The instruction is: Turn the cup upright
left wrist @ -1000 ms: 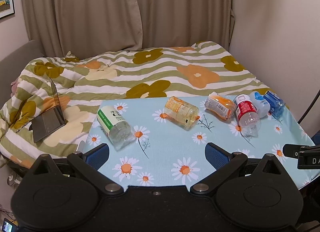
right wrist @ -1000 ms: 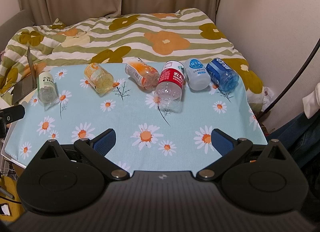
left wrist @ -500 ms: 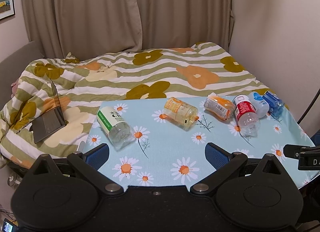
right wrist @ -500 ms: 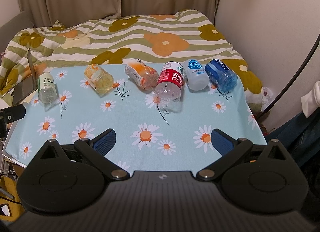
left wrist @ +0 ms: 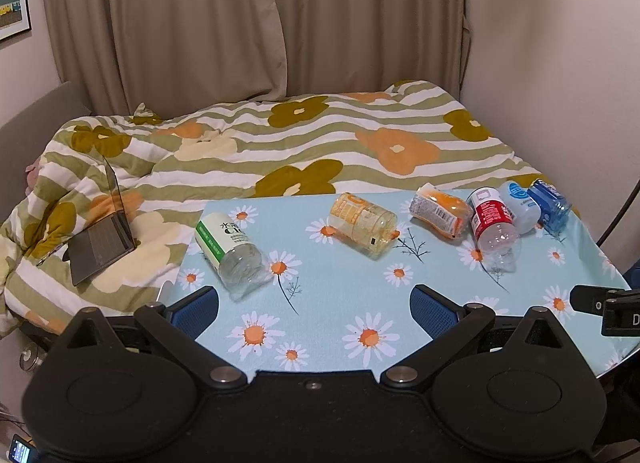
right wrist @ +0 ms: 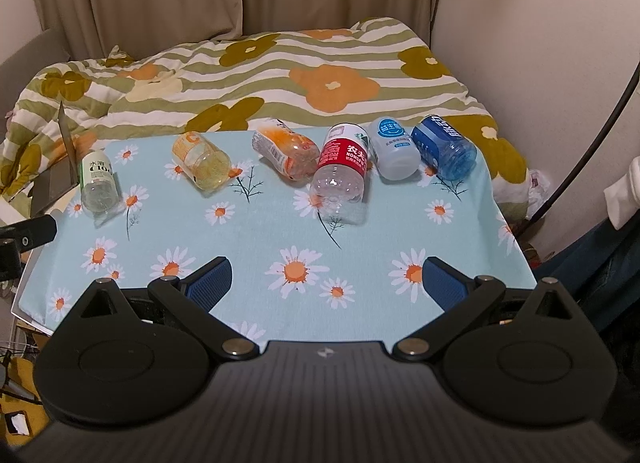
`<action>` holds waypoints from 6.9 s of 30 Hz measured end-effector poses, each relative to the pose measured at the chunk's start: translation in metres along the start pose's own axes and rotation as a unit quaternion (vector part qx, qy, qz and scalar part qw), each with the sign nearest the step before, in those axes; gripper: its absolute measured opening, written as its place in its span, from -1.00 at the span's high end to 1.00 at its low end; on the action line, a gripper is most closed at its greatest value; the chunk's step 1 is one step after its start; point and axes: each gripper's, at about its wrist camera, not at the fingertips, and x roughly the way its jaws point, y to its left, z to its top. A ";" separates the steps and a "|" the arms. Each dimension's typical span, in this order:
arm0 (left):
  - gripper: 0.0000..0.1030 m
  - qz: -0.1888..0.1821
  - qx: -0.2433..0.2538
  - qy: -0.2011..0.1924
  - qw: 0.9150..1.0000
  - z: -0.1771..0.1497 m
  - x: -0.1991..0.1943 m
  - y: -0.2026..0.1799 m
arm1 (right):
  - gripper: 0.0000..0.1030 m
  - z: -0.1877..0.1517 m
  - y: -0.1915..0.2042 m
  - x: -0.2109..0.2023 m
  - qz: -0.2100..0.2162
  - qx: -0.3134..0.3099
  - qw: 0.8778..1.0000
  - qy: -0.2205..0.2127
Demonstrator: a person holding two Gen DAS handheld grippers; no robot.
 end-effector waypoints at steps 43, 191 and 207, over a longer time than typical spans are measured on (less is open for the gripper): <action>-1.00 0.053 -0.059 0.132 0.988 0.007 0.119 -0.103 | -0.88 0.107 -0.166 0.258 0.013 -0.202 0.978 0.057; -0.30 -0.090 -0.060 0.089 0.990 0.028 0.141 -0.129 | -1.00 -0.009 -0.119 0.116 0.116 -0.017 0.991 0.064; -0.31 -0.097 -0.071 -0.104 0.987 -0.033 0.150 -0.112 | -1.00 -0.037 -0.072 0.117 0.085 -0.083 0.992 0.032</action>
